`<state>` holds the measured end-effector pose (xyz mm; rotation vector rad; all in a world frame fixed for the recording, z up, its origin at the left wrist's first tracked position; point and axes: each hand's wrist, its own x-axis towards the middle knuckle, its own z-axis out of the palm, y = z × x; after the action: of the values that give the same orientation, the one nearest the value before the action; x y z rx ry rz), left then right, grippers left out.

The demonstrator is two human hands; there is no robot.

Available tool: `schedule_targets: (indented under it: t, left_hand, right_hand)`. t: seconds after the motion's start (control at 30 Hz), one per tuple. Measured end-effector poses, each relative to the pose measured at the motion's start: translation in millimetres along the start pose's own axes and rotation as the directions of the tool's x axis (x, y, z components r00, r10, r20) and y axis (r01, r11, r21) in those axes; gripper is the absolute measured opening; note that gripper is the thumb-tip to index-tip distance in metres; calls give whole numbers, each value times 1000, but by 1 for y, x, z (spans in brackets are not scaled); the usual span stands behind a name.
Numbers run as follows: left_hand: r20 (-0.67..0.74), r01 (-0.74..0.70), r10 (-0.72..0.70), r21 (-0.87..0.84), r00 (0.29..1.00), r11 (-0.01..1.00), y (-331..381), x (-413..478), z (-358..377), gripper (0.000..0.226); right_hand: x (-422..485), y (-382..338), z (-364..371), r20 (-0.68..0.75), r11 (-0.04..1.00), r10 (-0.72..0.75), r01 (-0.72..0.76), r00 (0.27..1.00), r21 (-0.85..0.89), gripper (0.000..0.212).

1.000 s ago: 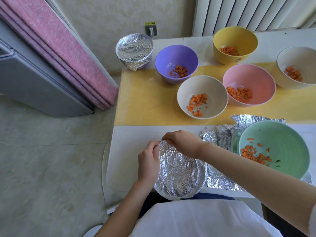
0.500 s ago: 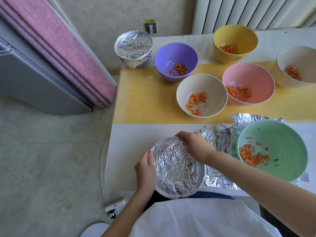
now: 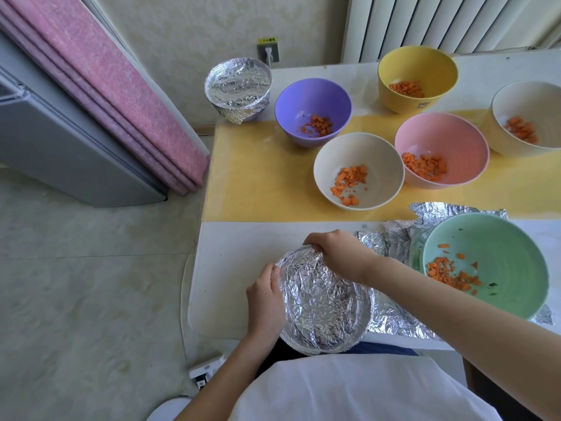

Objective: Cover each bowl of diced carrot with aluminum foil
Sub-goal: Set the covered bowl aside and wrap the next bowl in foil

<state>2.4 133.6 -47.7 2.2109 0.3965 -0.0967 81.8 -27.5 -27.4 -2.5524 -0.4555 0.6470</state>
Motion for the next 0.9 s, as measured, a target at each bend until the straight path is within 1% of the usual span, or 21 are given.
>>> schedule_targets:
  t: [0.1, 0.23, 0.33, 0.43, 0.53, 0.63, 0.8, 0.9]
  left_hand:
    - [12, -1, 1, 7, 1000, 1000, 1, 2, 1, 31]
    - [27, -39, 39, 3, 999, 999, 5, 3, 2, 26]
    - [36, -48, 48, 0, 998, 999, 7, 4, 3, 26]
    - [33, -43, 44, -17, 998, 999, 8, 7, 3, 27]
    - [-9, -34, 34, -4, 999, 999, 10, 8, 1, 28]
    - [-52, 12, -12, -14, 999, 1000, 5, 6, -2, 27]
    - [-45, 95, -99, -97, 994, 991, 2, 5, -3, 31]
    - [-10, 123, -125, -130, 992, 984, 7, 9, -5, 22]
  right_hand:
    - [4, -6, -8, 72, 997, -38, 43, 997, -57, 38]
    - [7, -16, -11, 68, 985, -154, 158, 986, -64, 36]
    - [9, -12, -8, 71, 984, -151, 157, 986, -83, 37]
    - [7, -12, -9, 43, 987, -155, 156, 987, -32, 32]
    - [1, -7, -11, -50, 995, -78, 80, 996, 52, 33]
    - [-5, 1, -8, -109, 991, 9, 6, 994, 133, 32]
    - [-11, 2, 8, -137, 967, 87, -51, 987, 250, 29]
    - [-12, 5, 11, -172, 965, 97, -50, 980, 257, 29]
